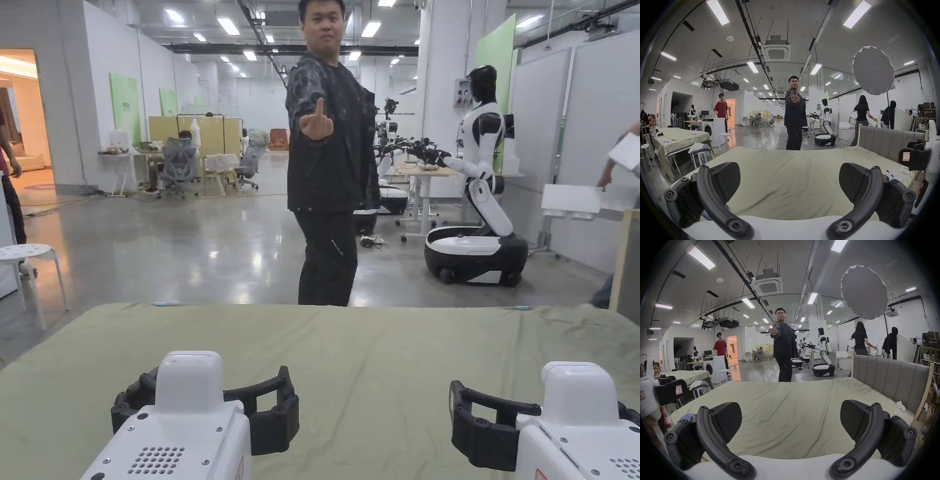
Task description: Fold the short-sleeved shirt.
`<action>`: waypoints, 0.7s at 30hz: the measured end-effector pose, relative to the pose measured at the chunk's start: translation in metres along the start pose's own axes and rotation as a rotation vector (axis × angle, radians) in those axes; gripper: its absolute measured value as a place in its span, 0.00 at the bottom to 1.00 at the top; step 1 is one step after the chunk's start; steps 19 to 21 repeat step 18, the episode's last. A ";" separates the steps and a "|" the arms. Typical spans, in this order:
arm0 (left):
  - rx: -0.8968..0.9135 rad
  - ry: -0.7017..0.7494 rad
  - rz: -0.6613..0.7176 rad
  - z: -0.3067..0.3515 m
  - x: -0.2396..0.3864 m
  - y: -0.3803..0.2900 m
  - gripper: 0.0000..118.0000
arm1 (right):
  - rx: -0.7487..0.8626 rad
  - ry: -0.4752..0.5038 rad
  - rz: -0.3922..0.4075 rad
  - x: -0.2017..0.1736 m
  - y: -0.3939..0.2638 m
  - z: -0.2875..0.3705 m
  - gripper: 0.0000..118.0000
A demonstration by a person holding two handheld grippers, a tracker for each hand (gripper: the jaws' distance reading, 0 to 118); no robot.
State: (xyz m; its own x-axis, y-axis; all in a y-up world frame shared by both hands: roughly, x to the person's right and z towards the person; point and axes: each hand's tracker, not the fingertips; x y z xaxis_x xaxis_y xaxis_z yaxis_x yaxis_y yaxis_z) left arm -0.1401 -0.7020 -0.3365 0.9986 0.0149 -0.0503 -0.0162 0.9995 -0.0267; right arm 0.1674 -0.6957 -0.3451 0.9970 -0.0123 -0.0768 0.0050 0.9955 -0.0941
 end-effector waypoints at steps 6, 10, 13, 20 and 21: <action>0.000 -0.009 0.008 0.001 0.000 0.001 1.00 | 0.027 -0.036 0.016 -0.005 0.002 0.003 1.00; 0.002 -0.009 0.003 0.001 0.001 0.001 1.00 | 0.036 -0.069 0.018 -0.004 0.001 0.002 1.00; 0.000 -0.010 0.002 0.002 0.001 0.001 1.00 | 0.041 -0.095 0.056 -0.006 -0.002 0.001 1.00; 0.001 -0.015 0.002 0.002 0.000 0.001 1.00 | 0.021 0.012 -0.004 -0.002 0.000 0.004 1.00; 0.001 -0.015 0.002 0.002 0.000 0.001 1.00 | 0.021 0.012 -0.004 -0.002 0.000 0.004 1.00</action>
